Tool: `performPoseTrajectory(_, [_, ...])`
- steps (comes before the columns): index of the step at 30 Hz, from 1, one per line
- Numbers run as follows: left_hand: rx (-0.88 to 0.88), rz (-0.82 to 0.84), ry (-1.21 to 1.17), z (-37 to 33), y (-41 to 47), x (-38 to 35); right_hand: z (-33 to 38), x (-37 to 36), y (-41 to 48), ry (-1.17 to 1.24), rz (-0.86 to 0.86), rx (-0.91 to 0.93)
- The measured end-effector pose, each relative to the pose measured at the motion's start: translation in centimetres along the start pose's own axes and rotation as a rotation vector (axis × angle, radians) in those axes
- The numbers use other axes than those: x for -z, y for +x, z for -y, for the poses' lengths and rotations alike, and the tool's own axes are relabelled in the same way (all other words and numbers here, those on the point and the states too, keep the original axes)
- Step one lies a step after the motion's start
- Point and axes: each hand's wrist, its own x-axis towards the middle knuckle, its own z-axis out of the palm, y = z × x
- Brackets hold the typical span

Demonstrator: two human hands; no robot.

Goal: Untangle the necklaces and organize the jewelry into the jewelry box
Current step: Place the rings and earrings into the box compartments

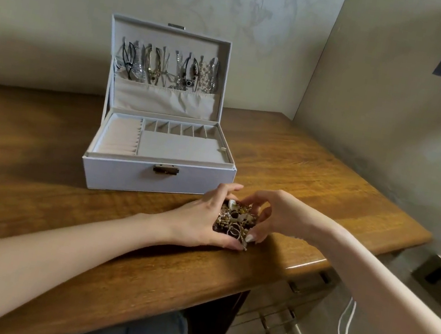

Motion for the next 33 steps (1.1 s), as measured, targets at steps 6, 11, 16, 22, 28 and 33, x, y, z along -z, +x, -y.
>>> performPoseTrajectory(6, [0.025, -0.072, 0.033, 1.0, -3.3, 1.1, 2.5, -2.4, 0.9, 0.004, 0.003, 0.053])
performPoseTrajectory(11, [0.073, -0.077, 0.033, 2.4, -5.8, 2.6, 4.6, -4.2, 1.5, -0.081, -0.055, 0.127])
performPoseTrajectory(16, [0.114, -0.101, 0.032, 3.7, -7.4, 3.7, 5.9, -5.7, 2.3, -0.050, -0.088, 0.189])
performPoseTrajectory(22, [0.190, -0.103, 0.048, 4.5, -8.7, 4.5, 7.8, -7.6, 3.2, -0.072, -0.130, 0.251])
performPoseTrajectory(28, [0.239, -0.129, 0.044, 4.6, -9.9, 5.0, 8.4, -7.4, 2.9, -0.031, -0.127, 0.292])
performPoseTrajectory(33, [0.087, -0.284, 0.281, 4.4, -10.1, 4.3, 5.6, -3.4, 1.5, -0.177, -0.358, 0.203])
